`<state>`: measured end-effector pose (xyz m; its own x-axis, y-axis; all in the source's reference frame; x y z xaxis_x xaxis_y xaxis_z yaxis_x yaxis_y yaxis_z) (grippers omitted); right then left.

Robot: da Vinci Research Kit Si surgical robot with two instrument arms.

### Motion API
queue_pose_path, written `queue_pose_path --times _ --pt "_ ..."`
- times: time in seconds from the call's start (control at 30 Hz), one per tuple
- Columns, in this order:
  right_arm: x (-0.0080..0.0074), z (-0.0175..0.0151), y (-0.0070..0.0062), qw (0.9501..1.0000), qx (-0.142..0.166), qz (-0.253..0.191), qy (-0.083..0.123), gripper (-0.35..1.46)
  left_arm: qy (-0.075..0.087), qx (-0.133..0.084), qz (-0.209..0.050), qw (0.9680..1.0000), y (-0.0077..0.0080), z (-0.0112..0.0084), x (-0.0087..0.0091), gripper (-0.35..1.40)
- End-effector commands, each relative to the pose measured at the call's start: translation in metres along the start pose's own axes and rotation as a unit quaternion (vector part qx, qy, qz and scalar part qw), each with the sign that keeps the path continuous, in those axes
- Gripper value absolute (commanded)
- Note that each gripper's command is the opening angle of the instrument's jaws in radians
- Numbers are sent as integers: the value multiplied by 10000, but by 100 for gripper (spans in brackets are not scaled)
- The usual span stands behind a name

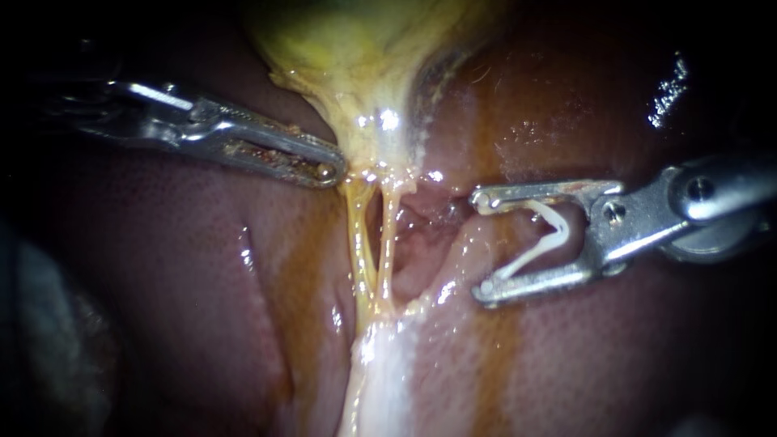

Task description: Clipping first clip left tube

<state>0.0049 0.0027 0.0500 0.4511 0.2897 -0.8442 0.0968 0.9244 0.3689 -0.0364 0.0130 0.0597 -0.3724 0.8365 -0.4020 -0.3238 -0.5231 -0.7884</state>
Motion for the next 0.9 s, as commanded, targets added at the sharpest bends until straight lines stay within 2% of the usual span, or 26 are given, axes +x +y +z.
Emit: queue_pose_path --times 0.03,0.17,0.37,0.53,0.67,0.9 --pt "0 0 0 10000 0 -1 -1 50 -3 -7 -2 10000 1 -2 0 -35" --pt "0 -1 0 10000 1 -2 -1 50 19 -76 -36 10000 9 -23 9 -35" --pt "0 0 0 10000 1 -2 -1 50 250 -48 -193 9995 29 -69 34 -35" --pt "0 -1 0 10000 1 -2 -1 50 335 -24 -119 9994 36 -92 44 -35" --pt "0 0 0 10000 0 -1 -1 50 338 -14 -129 9993 36 -98 42 -35" --pt "9 15 0 10000 -36 17 -7 50 347 8 -131 9993 38 -94 40 -35"
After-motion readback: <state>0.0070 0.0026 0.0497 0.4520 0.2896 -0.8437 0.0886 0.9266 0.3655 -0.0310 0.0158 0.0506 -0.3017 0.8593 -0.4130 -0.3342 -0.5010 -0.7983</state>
